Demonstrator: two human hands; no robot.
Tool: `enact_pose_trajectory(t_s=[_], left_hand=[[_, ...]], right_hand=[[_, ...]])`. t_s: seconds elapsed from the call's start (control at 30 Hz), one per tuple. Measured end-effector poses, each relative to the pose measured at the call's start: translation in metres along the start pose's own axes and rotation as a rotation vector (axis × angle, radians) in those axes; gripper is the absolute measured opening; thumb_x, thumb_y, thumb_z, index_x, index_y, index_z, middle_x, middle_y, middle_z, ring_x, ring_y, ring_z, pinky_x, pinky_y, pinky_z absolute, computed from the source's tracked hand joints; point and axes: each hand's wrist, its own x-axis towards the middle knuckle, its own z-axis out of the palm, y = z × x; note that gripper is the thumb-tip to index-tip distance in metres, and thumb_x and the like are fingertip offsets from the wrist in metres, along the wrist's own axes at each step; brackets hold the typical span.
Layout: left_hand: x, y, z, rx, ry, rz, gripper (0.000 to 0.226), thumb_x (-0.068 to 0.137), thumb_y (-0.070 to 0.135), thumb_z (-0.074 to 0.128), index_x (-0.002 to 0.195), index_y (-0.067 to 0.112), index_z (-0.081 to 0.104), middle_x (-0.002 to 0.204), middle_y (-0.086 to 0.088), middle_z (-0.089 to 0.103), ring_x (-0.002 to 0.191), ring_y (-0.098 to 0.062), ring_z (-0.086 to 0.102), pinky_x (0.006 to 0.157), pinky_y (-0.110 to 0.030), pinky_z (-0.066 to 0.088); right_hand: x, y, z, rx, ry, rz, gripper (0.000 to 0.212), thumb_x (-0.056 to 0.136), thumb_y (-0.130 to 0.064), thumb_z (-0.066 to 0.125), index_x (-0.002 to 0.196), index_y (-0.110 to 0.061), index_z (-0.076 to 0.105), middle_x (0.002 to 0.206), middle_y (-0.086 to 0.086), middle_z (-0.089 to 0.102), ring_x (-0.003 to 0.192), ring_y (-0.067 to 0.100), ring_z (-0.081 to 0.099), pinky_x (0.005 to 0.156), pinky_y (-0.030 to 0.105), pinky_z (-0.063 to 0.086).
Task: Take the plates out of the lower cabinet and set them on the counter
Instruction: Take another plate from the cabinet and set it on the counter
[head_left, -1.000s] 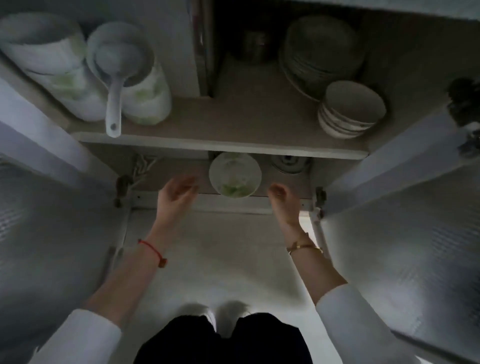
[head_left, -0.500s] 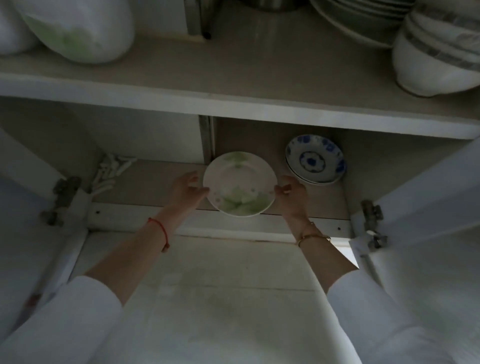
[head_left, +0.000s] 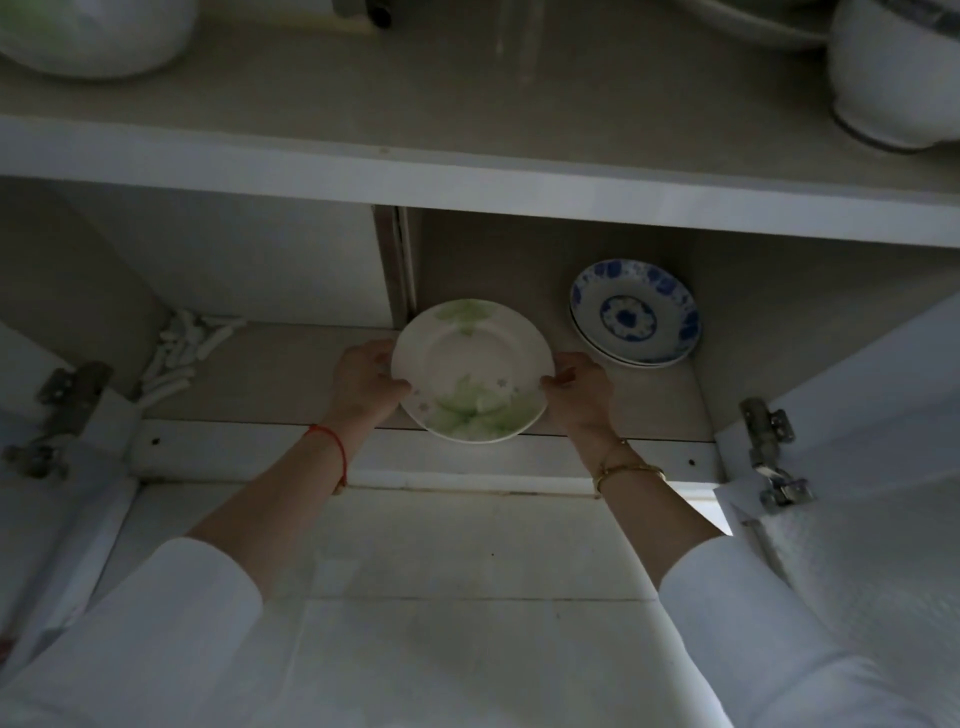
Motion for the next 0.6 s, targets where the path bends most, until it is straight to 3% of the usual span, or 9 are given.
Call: enact_pose_trajectory(t_s=[0.1, 0.2, 0.33, 0.5, 0.6], left_hand=[[-0.003, 0.001, 0.000, 0.001, 0.007, -0.014, 0.055, 0.073, -0.009, 0.072, 0.125, 0.008, 0.067, 0.121, -0.015, 0.071, 0.114, -0.028, 0.066, 0.093, -0.026, 0.049], [-0.005, -0.001, 0.001, -0.050, 0.007, -0.052, 0.056, 0.074, -0.009, 0.071, 0.127, 0.010, 0.065, 0.123, -0.014, 0.070, 0.116, -0.029, 0.065, 0.101, -0.033, 0.050], [-0.006, -0.003, 0.002, -0.032, 0.012, -0.074, 0.054, 0.074, -0.005, 0.072, 0.124, 0.013, 0.068, 0.122, -0.008, 0.071, 0.117, -0.026, 0.064, 0.091, -0.019, 0.042], [-0.014, -0.003, 0.006, -0.186, 0.028, -0.123, 0.054, 0.070, -0.011, 0.071, 0.120, 0.010, 0.069, 0.116, -0.010, 0.072, 0.111, -0.027, 0.067, 0.097, -0.036, 0.054], [-0.019, -0.005, 0.005, -0.248, 0.032, -0.140, 0.055, 0.069, -0.011, 0.074, 0.119, 0.009, 0.065, 0.110, -0.008, 0.070, 0.106, -0.027, 0.067, 0.095, -0.039, 0.055]], right_hand=[[-0.001, 0.000, 0.004, 0.016, 0.026, -0.009, 0.036, 0.079, -0.003, 0.065, 0.115, -0.005, 0.066, 0.107, 0.020, 0.069, 0.104, 0.034, 0.062, 0.079, 0.024, 0.042], [-0.004, 0.001, 0.005, 0.014, 0.043, -0.019, 0.038, 0.077, 0.000, 0.064, 0.115, -0.007, 0.066, 0.106, 0.021, 0.069, 0.103, 0.035, 0.063, 0.082, 0.028, 0.046], [-0.007, 0.000, 0.007, 0.042, 0.072, -0.024, 0.040, 0.076, 0.003, 0.058, 0.114, -0.008, 0.067, 0.105, 0.022, 0.068, 0.101, 0.036, 0.063, 0.084, 0.035, 0.051], [-0.006, 0.002, 0.008, 0.147, 0.093, 0.029, 0.039, 0.076, 0.003, 0.063, 0.113, -0.009, 0.068, 0.105, 0.013, 0.073, 0.090, 0.020, 0.064, 0.063, 0.010, 0.039], [-0.005, 0.000, 0.010, 0.274, 0.103, 0.116, 0.035, 0.078, 0.004, 0.065, 0.112, -0.003, 0.065, 0.108, 0.017, 0.071, 0.098, 0.029, 0.067, 0.076, 0.026, 0.052]])
